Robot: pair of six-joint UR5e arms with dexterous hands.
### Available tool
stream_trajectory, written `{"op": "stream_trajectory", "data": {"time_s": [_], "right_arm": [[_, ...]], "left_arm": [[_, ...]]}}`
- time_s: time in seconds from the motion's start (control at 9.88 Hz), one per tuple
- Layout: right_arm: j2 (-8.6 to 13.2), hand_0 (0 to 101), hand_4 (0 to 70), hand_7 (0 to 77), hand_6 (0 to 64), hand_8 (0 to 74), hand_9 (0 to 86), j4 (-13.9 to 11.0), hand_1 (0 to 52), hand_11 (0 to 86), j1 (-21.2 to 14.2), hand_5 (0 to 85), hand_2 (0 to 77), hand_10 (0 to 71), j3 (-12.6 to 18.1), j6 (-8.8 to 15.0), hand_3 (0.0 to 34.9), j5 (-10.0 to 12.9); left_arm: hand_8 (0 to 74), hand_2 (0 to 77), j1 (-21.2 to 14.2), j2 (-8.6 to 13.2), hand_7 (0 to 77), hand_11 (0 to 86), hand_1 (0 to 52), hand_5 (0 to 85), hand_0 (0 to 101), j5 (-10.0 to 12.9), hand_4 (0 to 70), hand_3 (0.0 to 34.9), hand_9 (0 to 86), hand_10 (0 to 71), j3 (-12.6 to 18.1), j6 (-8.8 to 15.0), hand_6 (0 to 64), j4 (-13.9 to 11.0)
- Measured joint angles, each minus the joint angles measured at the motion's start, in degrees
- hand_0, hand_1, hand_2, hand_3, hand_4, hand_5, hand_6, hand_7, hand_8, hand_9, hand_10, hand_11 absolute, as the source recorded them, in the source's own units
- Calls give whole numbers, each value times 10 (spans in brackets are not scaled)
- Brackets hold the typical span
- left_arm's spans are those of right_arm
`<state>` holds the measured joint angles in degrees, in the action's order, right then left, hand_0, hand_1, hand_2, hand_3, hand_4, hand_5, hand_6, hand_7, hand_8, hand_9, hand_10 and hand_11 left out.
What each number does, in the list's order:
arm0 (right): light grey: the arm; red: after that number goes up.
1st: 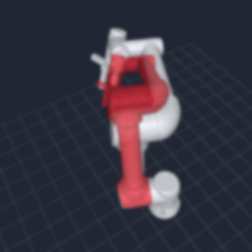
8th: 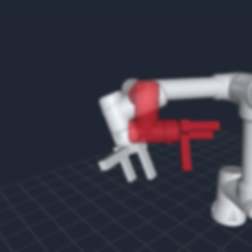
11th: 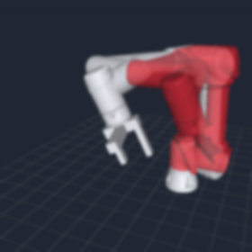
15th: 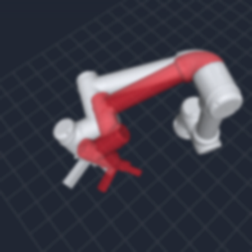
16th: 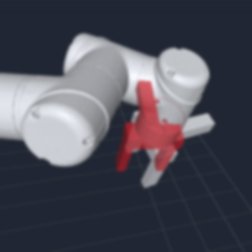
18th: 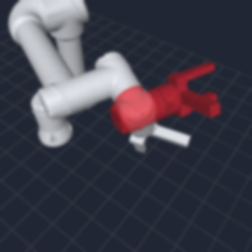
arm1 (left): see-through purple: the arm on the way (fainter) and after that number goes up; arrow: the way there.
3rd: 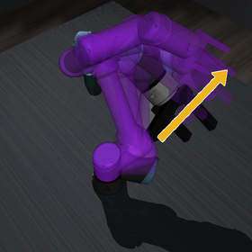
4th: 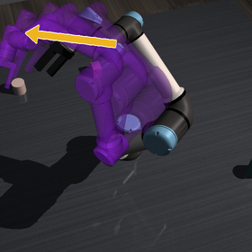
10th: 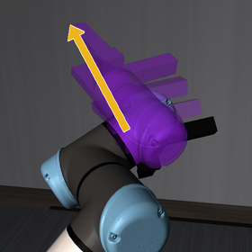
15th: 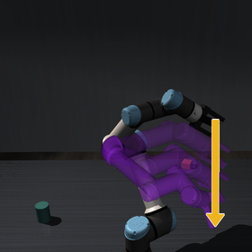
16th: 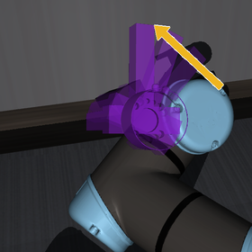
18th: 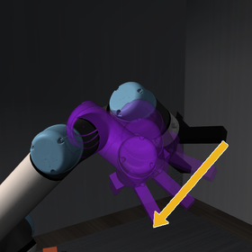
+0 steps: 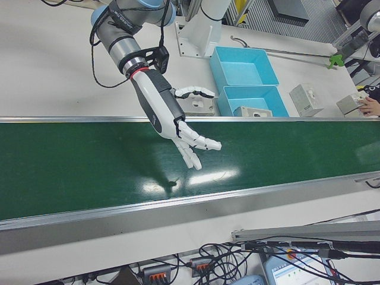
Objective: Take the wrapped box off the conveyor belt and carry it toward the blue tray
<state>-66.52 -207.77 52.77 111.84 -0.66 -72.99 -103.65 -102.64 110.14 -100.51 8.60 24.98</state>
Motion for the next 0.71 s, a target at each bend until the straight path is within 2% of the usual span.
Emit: {"op": "stream_trajectory", "data": {"time_s": [0.1, 0.2, 0.71], "right_arm": [[-1, 510, 125, 218, 98, 5, 54, 0, 202, 33, 0, 125, 229, 16, 0, 0, 60, 0], [-1, 510, 185, 240, 98, 11, 49, 1, 180, 33, 0, 164, 213, 11, 0, 0, 89, 0], [-1, 501, 196, 262, 98, 38, 76, 1, 180, 22, -1, 164, 207, 0, 0, -2, 79, -1]], "left_arm": [[5, 11, 0, 0, 5, 5, 0, 11, 0, 0, 0, 0, 0, 5, 0, 0, 0, 0], [5, 11, 0, 0, 5, 0, 0, 11, 0, 0, 0, 0, 0, 0, 0, 0, 0, 0], [5, 11, 0, 0, 5, 0, 0, 11, 0, 0, 0, 0, 0, 0, 0, 0, 0, 0]]}}
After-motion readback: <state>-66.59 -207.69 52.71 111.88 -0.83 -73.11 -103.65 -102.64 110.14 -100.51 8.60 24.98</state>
